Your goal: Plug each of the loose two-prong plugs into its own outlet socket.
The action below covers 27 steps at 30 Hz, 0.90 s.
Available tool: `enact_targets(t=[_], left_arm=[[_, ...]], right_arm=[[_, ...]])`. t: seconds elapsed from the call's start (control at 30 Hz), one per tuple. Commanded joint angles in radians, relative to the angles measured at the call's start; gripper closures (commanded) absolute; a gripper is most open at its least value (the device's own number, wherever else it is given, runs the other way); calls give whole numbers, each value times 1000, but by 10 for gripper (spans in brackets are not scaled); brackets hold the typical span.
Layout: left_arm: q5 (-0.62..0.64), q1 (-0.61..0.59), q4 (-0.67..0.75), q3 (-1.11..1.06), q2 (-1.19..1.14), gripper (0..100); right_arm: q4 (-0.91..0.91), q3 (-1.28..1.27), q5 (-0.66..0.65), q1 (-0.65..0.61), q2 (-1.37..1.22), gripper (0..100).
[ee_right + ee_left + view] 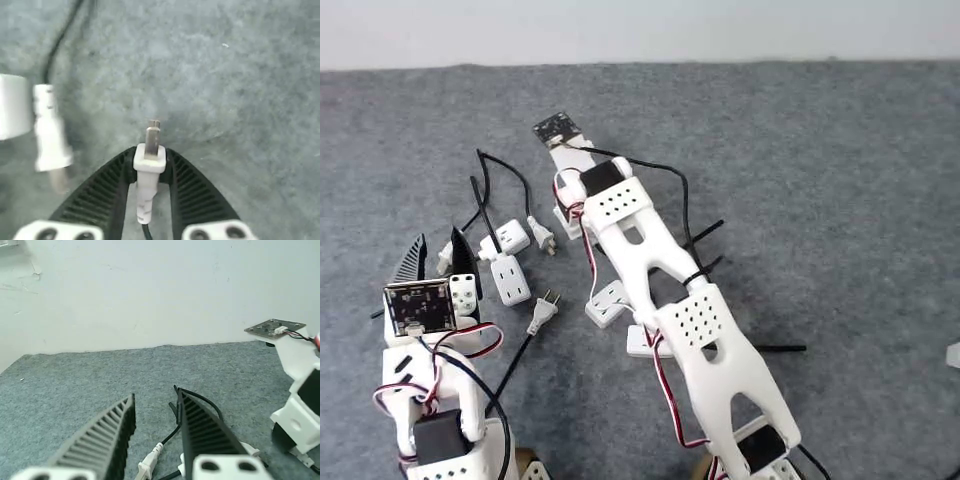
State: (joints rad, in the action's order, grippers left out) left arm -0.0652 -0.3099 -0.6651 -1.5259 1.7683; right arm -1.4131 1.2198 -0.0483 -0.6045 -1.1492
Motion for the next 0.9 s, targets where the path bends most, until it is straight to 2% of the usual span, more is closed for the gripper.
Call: enact_targets(t=[0.0, 0.2, 0.33, 0.63, 0.73, 0.87], left_arm=[[20, 0, 26, 8, 8, 863], [23, 0, 31, 18, 8, 863], [87, 0, 41, 96, 8, 863], [133, 0, -8, 318, 8, 863], [157, 9, -8, 381, 8, 863], [149, 101, -64, 492, 8, 863]], right_arm=[[-107, 198, -37, -2, 70, 991], [-348, 468, -106, -36, 162, 991], [-387, 399, -164, -64, 278, 991], [-389, 367, -239, -159, 533, 991], [-389, 255, -239, -191, 596, 991], [-389, 21, -239, -237, 742, 991]])
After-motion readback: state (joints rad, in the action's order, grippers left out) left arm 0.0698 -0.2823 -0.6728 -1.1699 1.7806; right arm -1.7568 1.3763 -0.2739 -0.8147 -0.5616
